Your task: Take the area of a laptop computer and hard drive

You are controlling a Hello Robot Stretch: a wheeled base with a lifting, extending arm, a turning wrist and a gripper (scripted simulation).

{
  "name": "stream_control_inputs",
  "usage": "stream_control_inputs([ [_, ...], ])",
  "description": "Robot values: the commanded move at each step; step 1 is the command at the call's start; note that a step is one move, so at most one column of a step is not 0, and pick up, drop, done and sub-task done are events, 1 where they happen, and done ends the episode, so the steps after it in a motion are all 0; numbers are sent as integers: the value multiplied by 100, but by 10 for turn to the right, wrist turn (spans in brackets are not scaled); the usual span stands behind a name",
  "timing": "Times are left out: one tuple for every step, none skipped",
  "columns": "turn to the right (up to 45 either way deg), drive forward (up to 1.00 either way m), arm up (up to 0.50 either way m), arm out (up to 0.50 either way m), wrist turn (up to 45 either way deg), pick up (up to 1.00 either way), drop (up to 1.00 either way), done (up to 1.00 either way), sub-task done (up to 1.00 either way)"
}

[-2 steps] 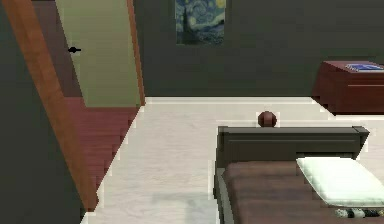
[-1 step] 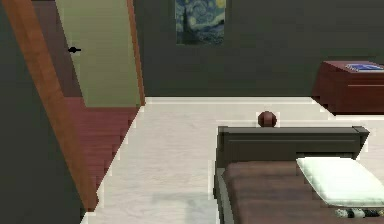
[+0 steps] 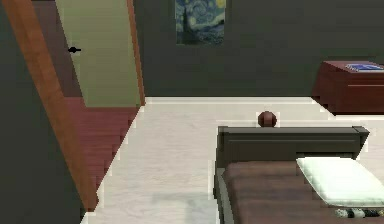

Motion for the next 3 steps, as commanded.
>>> stream_control_inputs([
  [0,0,0,0,450,0,0,0,0],
  [0,0,0,0,450,0,0,0,0],
  [0,0,0,0,270,0,0,0,0],
])
